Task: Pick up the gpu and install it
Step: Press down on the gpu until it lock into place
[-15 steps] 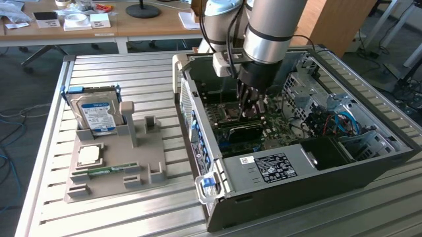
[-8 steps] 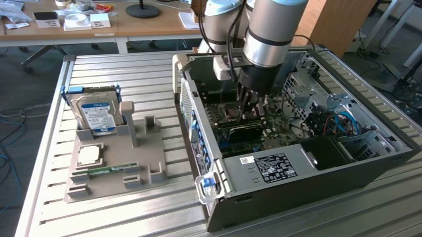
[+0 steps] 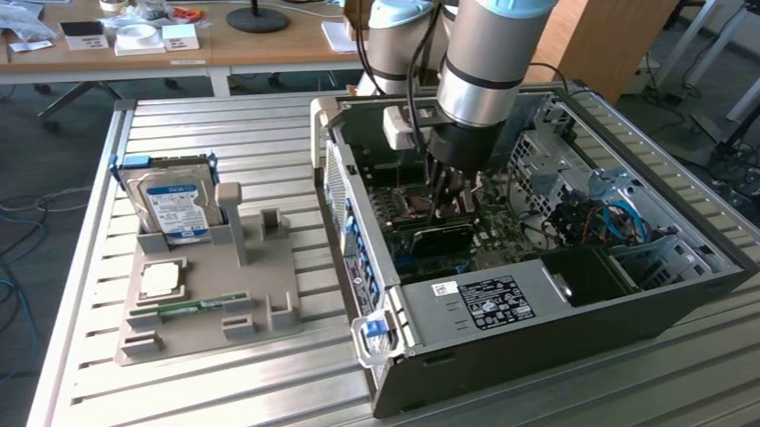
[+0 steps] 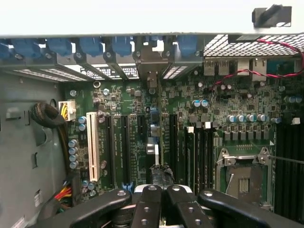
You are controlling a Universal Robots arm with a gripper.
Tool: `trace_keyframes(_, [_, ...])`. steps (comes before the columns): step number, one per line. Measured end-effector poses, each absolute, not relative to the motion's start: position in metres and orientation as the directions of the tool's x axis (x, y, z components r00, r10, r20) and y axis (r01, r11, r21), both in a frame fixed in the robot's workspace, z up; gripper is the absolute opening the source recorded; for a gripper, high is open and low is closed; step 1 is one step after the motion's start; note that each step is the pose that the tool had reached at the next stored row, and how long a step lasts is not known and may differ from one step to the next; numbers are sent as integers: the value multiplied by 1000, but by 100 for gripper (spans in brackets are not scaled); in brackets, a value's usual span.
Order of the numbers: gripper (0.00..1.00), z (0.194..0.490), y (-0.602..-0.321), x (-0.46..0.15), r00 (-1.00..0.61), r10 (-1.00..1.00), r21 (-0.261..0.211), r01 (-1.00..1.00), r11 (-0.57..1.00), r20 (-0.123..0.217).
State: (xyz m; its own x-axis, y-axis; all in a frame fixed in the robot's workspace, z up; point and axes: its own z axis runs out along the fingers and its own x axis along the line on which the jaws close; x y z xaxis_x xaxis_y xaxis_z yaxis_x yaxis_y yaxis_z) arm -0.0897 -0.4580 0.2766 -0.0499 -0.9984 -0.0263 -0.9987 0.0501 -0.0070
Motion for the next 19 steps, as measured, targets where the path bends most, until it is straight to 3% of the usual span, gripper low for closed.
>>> trace_keyframes(19, [11,266,-457,-90,-50,-998,-7,-999,50,-26])
